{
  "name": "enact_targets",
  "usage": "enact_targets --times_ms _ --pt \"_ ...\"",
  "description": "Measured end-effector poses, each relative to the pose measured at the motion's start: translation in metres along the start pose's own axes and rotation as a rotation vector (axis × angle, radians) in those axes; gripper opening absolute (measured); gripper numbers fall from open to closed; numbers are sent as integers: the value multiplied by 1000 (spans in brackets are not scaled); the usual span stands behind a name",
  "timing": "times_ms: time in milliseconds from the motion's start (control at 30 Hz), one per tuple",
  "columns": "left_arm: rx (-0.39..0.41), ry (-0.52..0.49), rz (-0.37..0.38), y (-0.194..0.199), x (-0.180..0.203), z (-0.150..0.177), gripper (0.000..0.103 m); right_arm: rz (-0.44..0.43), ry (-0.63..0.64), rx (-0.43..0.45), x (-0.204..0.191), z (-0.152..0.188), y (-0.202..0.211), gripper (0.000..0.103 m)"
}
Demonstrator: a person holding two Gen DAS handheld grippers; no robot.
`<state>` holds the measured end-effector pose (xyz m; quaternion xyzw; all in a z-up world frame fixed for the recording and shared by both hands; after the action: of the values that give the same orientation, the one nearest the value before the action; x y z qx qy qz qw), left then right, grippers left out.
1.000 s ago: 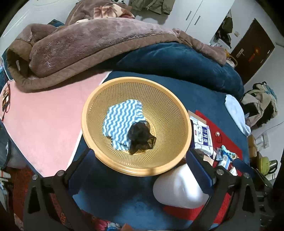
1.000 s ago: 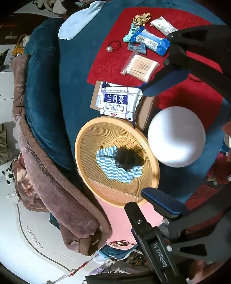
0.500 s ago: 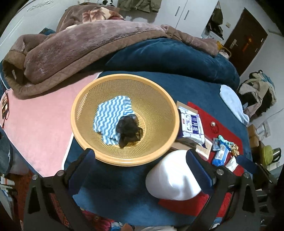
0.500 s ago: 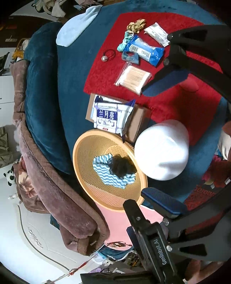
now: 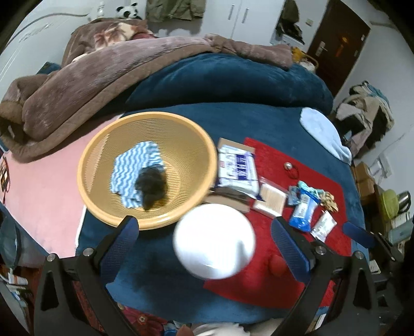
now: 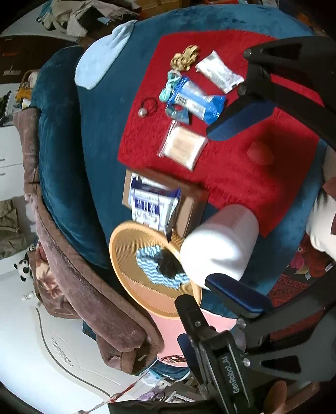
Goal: Organize soft objects
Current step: 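Move both open tools back over the red cloth, then grasp the red sponge ball with the left tool while the right tool grasps the white barcode packet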
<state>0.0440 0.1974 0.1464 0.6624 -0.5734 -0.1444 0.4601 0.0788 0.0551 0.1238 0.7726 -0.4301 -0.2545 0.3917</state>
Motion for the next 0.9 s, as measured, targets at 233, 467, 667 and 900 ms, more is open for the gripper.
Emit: enact_targets --times_ms 233,467,667,900 --pt "-24 -88 38 -14 68 0 102 19 -50 -11 57 13 9 103" --pt "-84 -165 100 -58 139 12 102 88 -175 -27 148 26 7 103" --pt "-188 -139 126 -111 152 70 102 122 -260 -74 207 53 -7 103" --pt "-284 -69 52 -167 123 137 84 124 -300 -160 236 87 -40 103"
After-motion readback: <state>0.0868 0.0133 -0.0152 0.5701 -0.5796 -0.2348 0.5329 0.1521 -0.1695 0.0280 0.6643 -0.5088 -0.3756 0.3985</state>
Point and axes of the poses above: each gripper's, at about its wrist camera, not at the fingertips, and y roughly against the way its jaws point, x to its right, z to its underside, the point moved 9 cm from there along -y, roughly the way its jaws point, and after that the axes turned 11 degrees about z, right-handed, at the moved point
